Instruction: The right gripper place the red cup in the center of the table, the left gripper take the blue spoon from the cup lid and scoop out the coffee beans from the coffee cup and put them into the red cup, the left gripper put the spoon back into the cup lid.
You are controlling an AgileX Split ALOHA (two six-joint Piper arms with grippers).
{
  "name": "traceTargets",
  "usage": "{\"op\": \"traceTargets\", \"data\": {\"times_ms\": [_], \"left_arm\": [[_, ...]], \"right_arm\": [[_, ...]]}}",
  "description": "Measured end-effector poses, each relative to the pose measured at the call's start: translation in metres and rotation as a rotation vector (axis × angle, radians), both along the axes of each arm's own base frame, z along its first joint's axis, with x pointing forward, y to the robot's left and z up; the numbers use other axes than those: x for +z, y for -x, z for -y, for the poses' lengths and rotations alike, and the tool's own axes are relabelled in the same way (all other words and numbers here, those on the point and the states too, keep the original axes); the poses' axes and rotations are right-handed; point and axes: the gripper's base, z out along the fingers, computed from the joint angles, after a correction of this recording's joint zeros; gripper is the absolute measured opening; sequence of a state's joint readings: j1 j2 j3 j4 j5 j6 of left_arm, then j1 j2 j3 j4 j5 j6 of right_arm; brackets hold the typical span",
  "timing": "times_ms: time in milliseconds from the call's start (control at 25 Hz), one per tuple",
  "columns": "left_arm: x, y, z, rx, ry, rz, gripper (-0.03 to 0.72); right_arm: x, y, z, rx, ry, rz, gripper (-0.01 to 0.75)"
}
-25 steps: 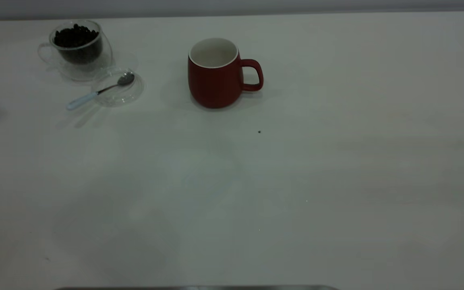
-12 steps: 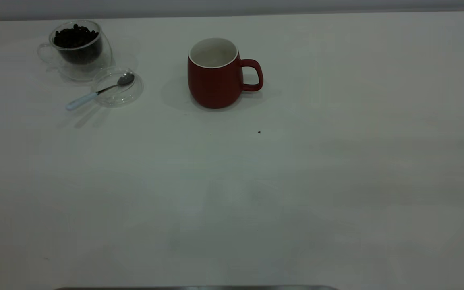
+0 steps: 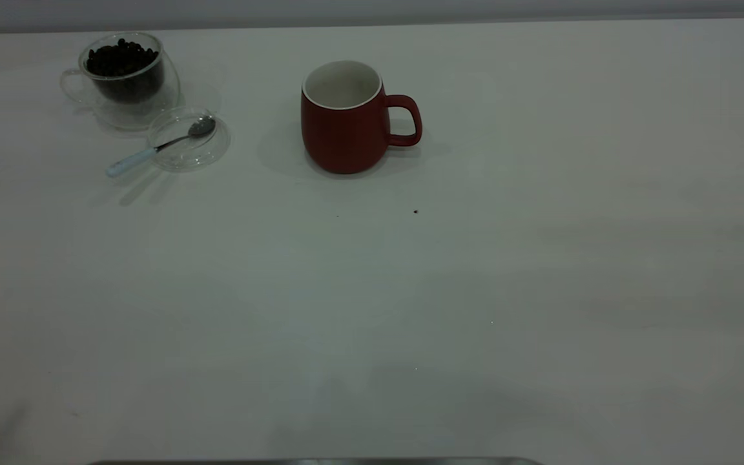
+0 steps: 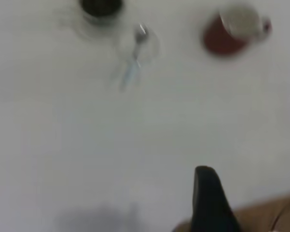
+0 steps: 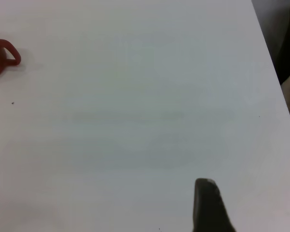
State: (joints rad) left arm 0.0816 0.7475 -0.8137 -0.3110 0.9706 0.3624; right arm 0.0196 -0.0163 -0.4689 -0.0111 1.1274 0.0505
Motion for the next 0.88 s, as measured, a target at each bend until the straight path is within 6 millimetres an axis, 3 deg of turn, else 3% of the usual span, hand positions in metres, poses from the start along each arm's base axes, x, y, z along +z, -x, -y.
{"op": "traceTargets", "data": {"times_ms": [200, 400, 680, 880], "left_arm": [[-0.011, 0.016, 0.001, 0.027, -0.071, -0.164, 0.493], [-0.037, 0.043, -0.004, 0.056, -0.105, -0.228, 0.490], [-0.075, 0.089, -0.005, 0.014, -0.098, -0.107, 0.465], [-0.074, 0.111, -0.008, 0.063, -0.055, 0.052, 0.437]], "right_arm": [[0.000, 0.000, 0.000, 0.000, 0.000, 0.000, 0.466], [0.000, 0.000, 0.000, 0.000, 0.001, 0.000, 0.466], [0.000, 0.000, 0.000, 0.000, 0.000, 0.000, 0.466], [0.000, 0.000, 0.000, 0.000, 0.000, 0.000, 0.466]]}}
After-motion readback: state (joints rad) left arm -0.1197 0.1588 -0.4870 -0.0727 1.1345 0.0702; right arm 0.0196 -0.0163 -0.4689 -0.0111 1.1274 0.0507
